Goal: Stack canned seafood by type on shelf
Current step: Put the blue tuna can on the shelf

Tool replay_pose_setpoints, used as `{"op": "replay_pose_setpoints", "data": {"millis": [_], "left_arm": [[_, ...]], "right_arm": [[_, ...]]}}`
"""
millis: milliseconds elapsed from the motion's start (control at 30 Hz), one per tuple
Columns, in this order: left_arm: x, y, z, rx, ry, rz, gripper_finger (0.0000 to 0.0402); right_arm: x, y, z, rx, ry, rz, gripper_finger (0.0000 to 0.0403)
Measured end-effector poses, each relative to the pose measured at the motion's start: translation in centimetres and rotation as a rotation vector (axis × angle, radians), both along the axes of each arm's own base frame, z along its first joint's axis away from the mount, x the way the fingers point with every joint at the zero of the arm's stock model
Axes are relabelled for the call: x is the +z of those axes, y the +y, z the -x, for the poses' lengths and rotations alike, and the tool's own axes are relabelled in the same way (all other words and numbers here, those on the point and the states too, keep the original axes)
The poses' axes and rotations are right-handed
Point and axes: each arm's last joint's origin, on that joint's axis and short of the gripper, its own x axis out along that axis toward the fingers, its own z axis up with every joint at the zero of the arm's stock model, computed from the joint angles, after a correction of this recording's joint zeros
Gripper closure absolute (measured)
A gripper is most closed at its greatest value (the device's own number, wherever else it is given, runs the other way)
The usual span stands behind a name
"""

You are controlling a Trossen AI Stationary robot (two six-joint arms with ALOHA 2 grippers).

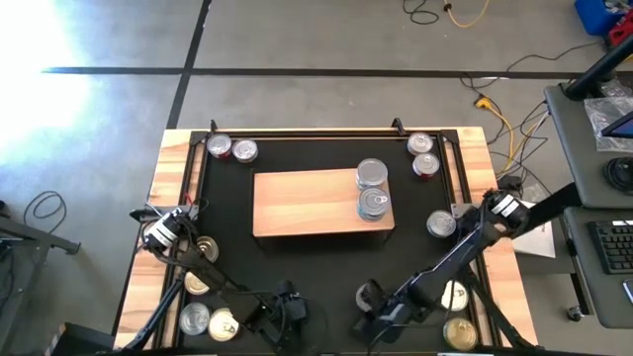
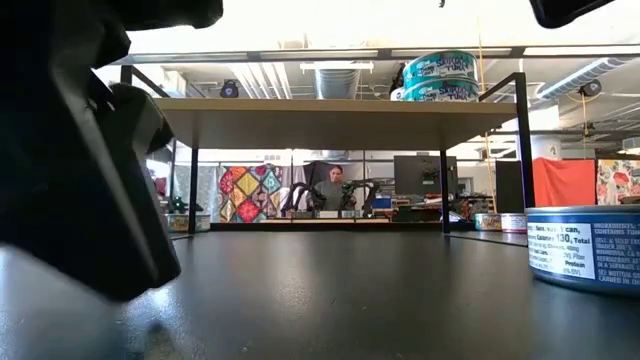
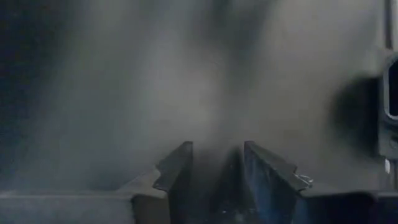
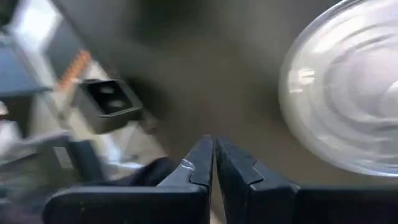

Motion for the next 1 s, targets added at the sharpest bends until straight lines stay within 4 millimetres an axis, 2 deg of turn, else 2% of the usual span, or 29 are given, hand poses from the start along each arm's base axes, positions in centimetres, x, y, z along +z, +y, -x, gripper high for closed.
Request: {"op": "replay_pose_setpoints", "data": {"millis": [200, 333, 433, 500, 667, 733, 833, 900, 1000], "left_arm": [[-0.2, -0.9, 1.0, 0.093, -0.042, 0.047, 0.0271], [0.1, -1.5, 1.1, 0.11, -0.107, 0.043, 0.0271], [0.1, -1.3, 1.0, 0.123, -0.131, 0.018, 0.0271], [-0.1, -1.0, 0.9, 0.125, -0.123, 0.006, 0.0271], [-0.2, -0.6, 1.1, 0.154, -0.124, -0.01, 0.0271], [0.0, -0.6, 1.1, 0.166, -0.135, -0.009, 0.0271], [0.0, -0.5, 1.0, 0.174, -0.138, -0.004, 0.0271], [0.0, -0.5, 1.0, 0.174, -0.142, -0.002, 0.0271], [0.1, -0.5, 0.9, 0.181, -0.16, -0.003, 0.0271]], "right_arm": [[1.6, -2.8, 2.4, 0.01, 0.226, 0.235, 0.039], [0.7, -4.9, 4.9, -0.04, 0.492, 0.413, 0.039], [-0.7, -5.9, 5.2, -0.044, 0.61, 0.346, 0.039], [-1.6, -5.9, 4.9, -0.021, 0.59, 0.269, 0.039], [-2.7, -4.4, 2.5, -0.049, 0.31, 0.048, 0.039], [-2.5, -3.6, 1.0, -0.036, 0.134, -0.048, 0.039], [-1.6, -3.2, -0.3, -0.016, -0.044, -0.082, 0.039], [-1.3, -3.3, -0.4, -0.017, -0.065, -0.053, 0.039], [-1.8, -3.9, 0.3, -0.014, 0.019, 0.022, 0.039]]}}
